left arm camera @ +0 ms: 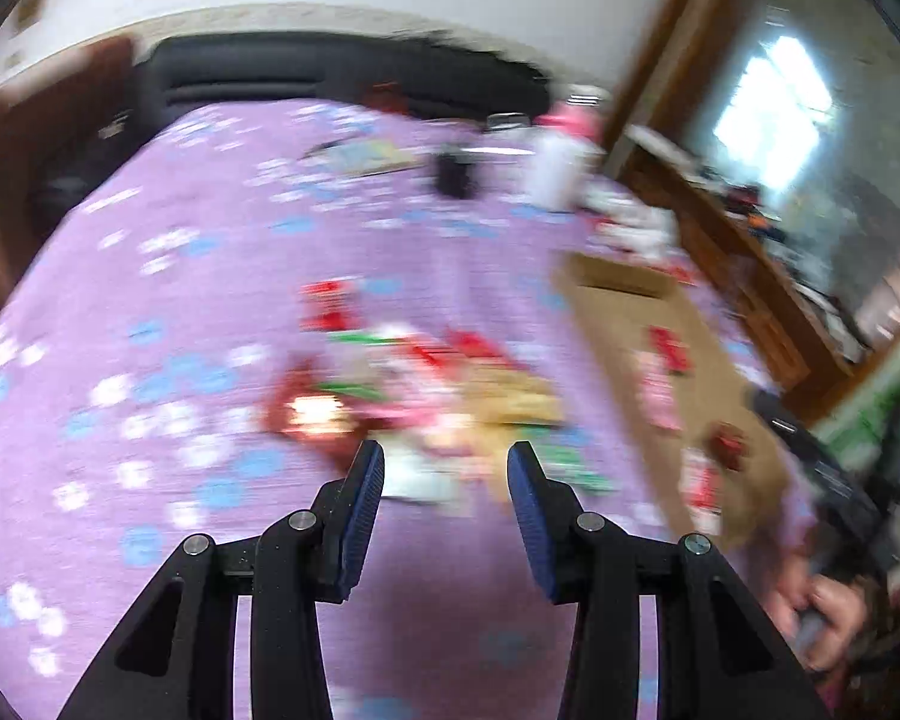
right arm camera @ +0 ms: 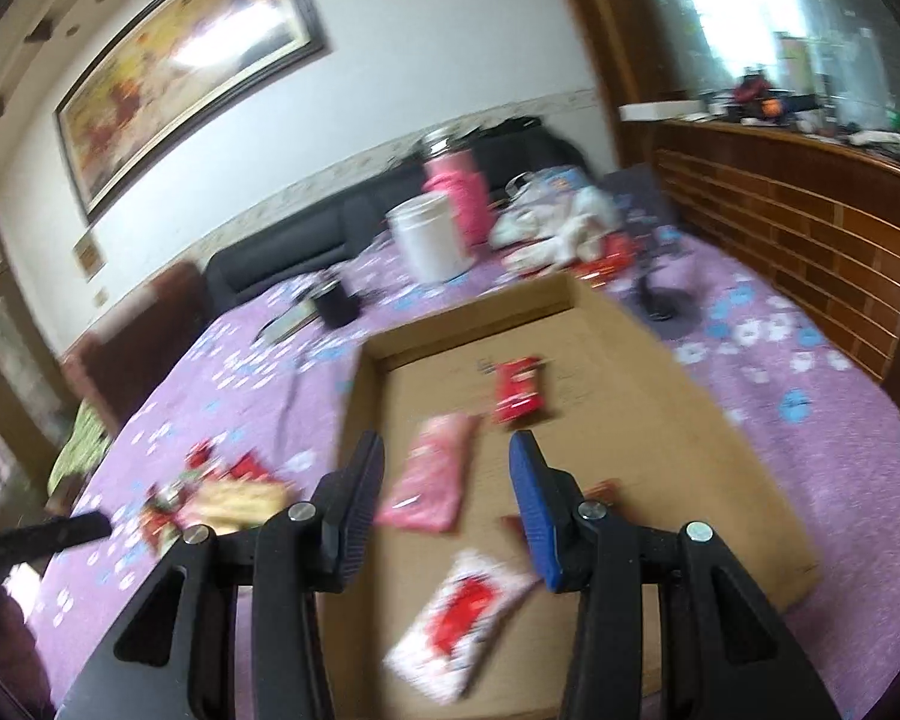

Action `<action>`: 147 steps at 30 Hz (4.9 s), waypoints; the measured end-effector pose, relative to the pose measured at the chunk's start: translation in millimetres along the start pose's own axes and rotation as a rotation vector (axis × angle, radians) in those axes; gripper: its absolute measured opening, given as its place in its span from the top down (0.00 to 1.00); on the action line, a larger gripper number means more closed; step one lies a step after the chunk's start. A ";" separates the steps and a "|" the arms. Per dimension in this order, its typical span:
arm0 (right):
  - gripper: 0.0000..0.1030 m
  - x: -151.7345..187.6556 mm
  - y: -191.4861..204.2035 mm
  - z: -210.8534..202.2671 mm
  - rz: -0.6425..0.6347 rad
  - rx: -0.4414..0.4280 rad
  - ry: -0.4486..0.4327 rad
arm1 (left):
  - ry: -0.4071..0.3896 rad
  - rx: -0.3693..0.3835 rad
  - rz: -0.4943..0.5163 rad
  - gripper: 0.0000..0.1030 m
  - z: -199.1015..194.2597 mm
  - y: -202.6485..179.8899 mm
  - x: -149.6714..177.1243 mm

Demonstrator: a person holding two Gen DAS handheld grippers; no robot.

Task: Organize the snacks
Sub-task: 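Return both grippers to the pile and grasp a red foil pack with the left, then hold the red foil pack in the left gripper while the right grasps a green candy, then carry both snacks into the cardboard tray and open both grippers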

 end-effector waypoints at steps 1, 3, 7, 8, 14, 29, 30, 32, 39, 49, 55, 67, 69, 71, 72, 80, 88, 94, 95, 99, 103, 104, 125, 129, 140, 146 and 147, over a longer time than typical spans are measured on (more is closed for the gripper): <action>0.59 0.0 8.2 1.4 -0.006 -0.028 0.020 | 0.009 -0.021 -0.029 0.56 3.5 12.6 -1.6; 0.59 0.7 21.8 3.1 -0.002 -0.083 0.052 | 0.048 -0.024 -0.125 0.56 15.1 38.5 -4.1; 0.59 2.6 40.2 2.6 -0.014 -0.119 0.066 | 0.100 -0.005 -0.251 0.56 36.7 64.1 -4.2; 0.59 2.7 43.5 2.0 -0.018 -0.124 0.069 | 0.106 0.010 -0.269 0.56 41.9 65.5 -4.2; 0.58 2.6 54.9 1.1 -0.036 -0.149 0.080 | 0.116 0.007 -0.270 0.56 70.7 56.0 -6.7; 0.74 42.2 119.9 78.8 -0.228 -0.141 0.392 | 0.014 -0.089 -0.125 0.69 61.8 80.0 -6.1; 0.74 45.2 122.6 84.3 -0.252 -0.114 0.398 | 0.013 -0.092 -0.122 0.69 61.9 79.6 -5.7; 0.74 52.1 124.7 90.2 -0.267 -0.136 0.424 | 0.009 -0.104 -0.108 0.69 62.3 76.6 -4.9; 0.84 64.3 122.3 91.9 -0.303 -0.101 0.429 | 0.011 -0.107 -0.114 0.69 63.7 75.0 -3.6; 0.88 30.4 149.9 67.3 -0.268 -0.243 0.285 | -0.078 -0.102 -0.106 0.70 47.1 70.5 -7.5; 0.88 21.9 182.0 82.0 -0.296 -0.272 0.198 | -0.096 -0.101 -0.095 0.70 44.0 67.5 -8.7; 0.88 75.1 202.5 98.1 -0.445 -0.402 0.363 | -0.087 -0.096 -0.117 0.70 45.6 70.4 -10.1; 0.88 80.8 203.7 100.5 -0.469 -0.388 0.371 | -0.075 -0.086 -0.127 0.70 47.3 71.7 -9.5; 0.88 81.6 203.5 101.0 -0.473 -0.383 0.365 | -0.069 -0.081 -0.130 0.70 48.1 71.7 -9.1; 0.88 81.1 202.7 101.6 -0.468 -0.379 0.362 | -0.069 -0.082 -0.128 0.70 48.0 71.3 -9.1; 0.83 82.6 199.2 107.7 -0.438 -0.381 0.364 | -0.073 -0.081 -0.124 0.70 47.5 70.1 -8.9; 0.95 80.4 202.5 98.2 -0.439 -0.398 0.344 | -0.080 -0.081 -0.140 0.69 45.9 72.6 -9.0; 0.96 66.8 195.2 92.3 -0.380 -0.413 0.303 | -0.087 -0.078 -0.135 0.69 44.5 71.5 -9.8; 0.96 63.9 193.5 91.7 -0.368 -0.417 0.295 | -0.089 -0.078 -0.133 0.69 44.2 70.8 -10.0; 0.96 48.4 182.3 89.0 -0.315 -0.402 0.243 | -0.095 -0.072 -0.125 0.69 43.3 68.2 -10.2; 0.96 31.1 164.5 90.3 -0.250 -0.365 0.194 | -0.101 -0.067 -0.106 0.70 43.5 63.1 -10.5; 0.96 27.1 161.1 90.9 -0.238 -0.356 0.184 | -0.102 -0.064 -0.099 0.70 43.8 60.7 -10.6; 0.96 -40.6 44.1 87.4 0.066 -0.132 0.031 | -0.089 -0.005 -0.019 0.70 34.4 8.8 -17.8; 0.96 -56.2 10.1 76.9 0.164 -0.111 -0.008 | -0.080 0.051 0.032 0.70 34.8 -32.2 -31.3; 0.96 -55.0 -69.3 89.0 0.372 0.051 0.078 | 0.096 0.286 0.122 0.70 94.4 -170.0 -16.2; 0.95 -46.4 -93.1 92.7 0.389 0.200 0.128 | 0.139 0.318 0.201 0.70 105.7 -200.6 10.0; 0.95 -44.9 -95.2 93.9 0.393 0.210 0.136 | 0.146 0.322 0.219 0.70 106.6 -202.5 12.9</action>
Point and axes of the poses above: each gripper's, at about its wrist camera, not at the fingertips, and z roughly the way its jaws point, y to its left, x to its underside, the point moved 1 cm from there along z, roughly the way its jaws point, and after that the axes turned 7 degrees about -y, right-handed, at the moved point
